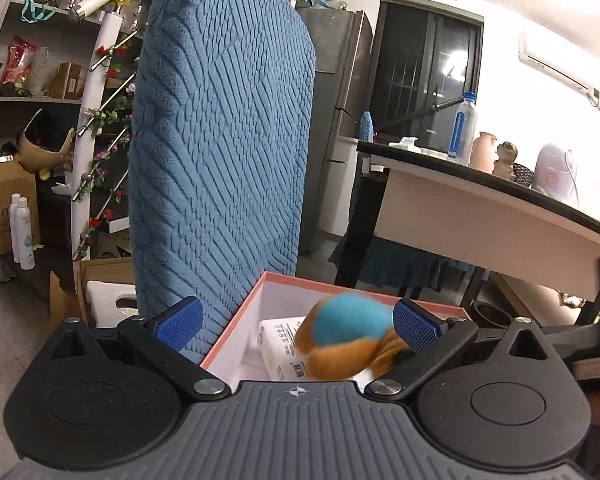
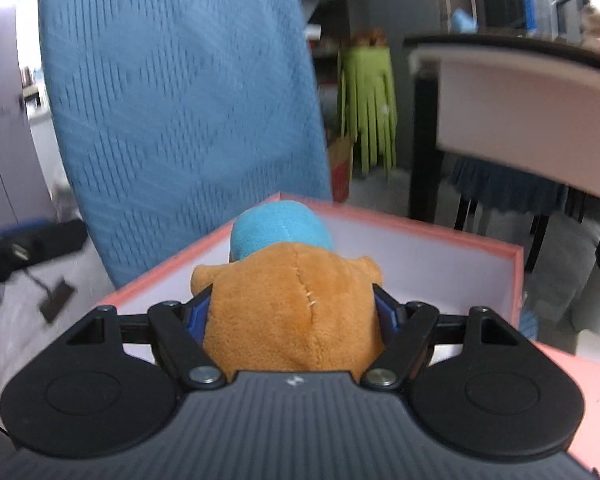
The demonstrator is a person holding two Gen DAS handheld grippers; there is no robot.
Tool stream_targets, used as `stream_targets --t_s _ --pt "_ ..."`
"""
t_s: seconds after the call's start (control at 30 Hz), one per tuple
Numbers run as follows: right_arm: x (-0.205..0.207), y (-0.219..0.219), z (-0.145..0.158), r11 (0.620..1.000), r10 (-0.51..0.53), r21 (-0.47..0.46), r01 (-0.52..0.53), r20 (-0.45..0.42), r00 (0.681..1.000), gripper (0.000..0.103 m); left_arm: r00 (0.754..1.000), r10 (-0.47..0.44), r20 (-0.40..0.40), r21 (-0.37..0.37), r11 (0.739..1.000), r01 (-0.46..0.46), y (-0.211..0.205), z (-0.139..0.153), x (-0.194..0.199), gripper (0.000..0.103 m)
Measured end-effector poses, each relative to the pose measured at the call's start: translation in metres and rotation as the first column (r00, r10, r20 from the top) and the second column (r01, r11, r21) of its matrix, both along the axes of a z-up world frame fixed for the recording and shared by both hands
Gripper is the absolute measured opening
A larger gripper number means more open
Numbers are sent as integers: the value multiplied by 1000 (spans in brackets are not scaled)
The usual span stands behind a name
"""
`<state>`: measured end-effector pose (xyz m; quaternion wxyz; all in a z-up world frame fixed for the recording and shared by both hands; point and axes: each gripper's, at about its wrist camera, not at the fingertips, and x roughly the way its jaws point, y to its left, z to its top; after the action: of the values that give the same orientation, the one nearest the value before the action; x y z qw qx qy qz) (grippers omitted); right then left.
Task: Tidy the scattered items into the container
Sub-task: 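Carry the orange-and-blue plush into the pink box and release it, then withdraw the right gripper from the box toward the empty lid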
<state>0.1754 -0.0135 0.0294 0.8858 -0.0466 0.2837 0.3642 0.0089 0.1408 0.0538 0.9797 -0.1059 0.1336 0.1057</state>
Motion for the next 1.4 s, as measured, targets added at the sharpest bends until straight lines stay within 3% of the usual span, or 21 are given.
stream_targets --t_s 0.2,0.33,0.6,0.83,1.07,1.4 --pt "5 20 -27 989 -15 -147 -1 -105 994 79 1000 -27 2 12 1000 27 0 0 -3 102" --pt "7 18 -31 985 -41 -173 17 -137 990 85 999 -40 -1 22 999 40 0 -4 -1 102" --pt "1 -3 -23 991 -95 -96 88 -68 993 97 998 -58 -20 31 998 59 -12 -8 3 102" --pt "-9 -56 -12 977 -212 -29 212 3 977 97 994 -100 -35 50 994 102 -41 -12 9 102" --pt "-32 -132 -5 932 -361 50 358 70 930 97 974 -226 -27 66 972 227 -83 -19 7 102" --pt "-83 -211 -4 880 -474 132 456 191 860 99 968 -252 7 99 963 250 -118 -36 13 102"
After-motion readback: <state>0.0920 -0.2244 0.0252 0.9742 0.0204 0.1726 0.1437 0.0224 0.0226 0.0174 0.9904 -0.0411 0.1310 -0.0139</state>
